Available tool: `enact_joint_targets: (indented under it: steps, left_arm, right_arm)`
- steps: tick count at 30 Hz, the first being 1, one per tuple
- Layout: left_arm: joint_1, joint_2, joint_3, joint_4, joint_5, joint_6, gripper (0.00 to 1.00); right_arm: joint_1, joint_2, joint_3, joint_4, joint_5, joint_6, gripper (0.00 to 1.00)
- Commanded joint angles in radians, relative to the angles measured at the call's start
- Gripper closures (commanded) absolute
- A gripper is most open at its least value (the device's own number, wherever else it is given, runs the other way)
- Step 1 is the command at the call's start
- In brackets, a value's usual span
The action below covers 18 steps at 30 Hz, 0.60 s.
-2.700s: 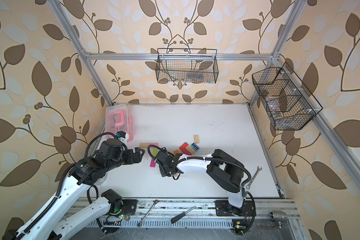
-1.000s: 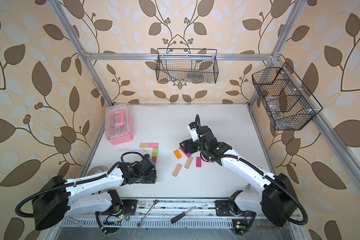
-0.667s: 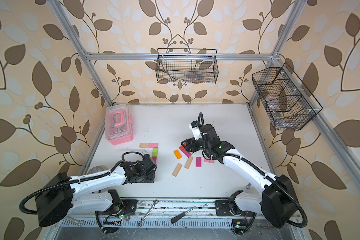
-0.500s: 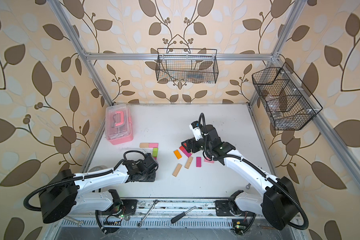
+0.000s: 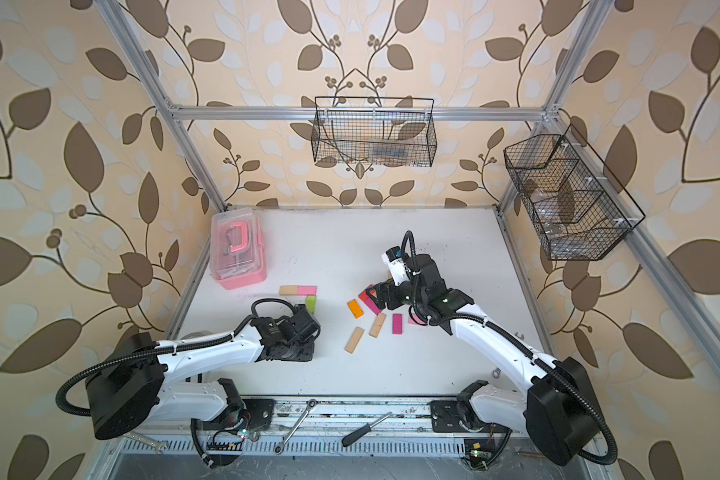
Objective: Assemble the number 7 with building blocks
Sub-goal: Assemble the building block at the center of the board.
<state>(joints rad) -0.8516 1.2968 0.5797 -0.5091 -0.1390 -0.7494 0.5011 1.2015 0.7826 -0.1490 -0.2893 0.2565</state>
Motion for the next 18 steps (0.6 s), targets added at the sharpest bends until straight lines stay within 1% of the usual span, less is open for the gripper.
enact_joint_targets:
  steps: [1, 9, 18]
  left_arm:
    - [-0.006, 0.038, 0.014, -0.011, 0.0, 0.021, 0.72]
    - [-0.002, 0.052, 0.025, -0.036, -0.042, 0.001, 0.76]
    - [0.014, -0.031, -0.021, -0.048, -0.04, -0.037, 0.76]
  right_arm:
    - [-0.009, -0.024, -0.016, 0.017, -0.026, -0.023, 0.17]
    - [-0.025, -0.028, -0.03, 0.025, -0.042, -0.022, 0.17]
    - [-0.029, -0.023, -0.032, 0.029, -0.045, -0.022, 0.17]
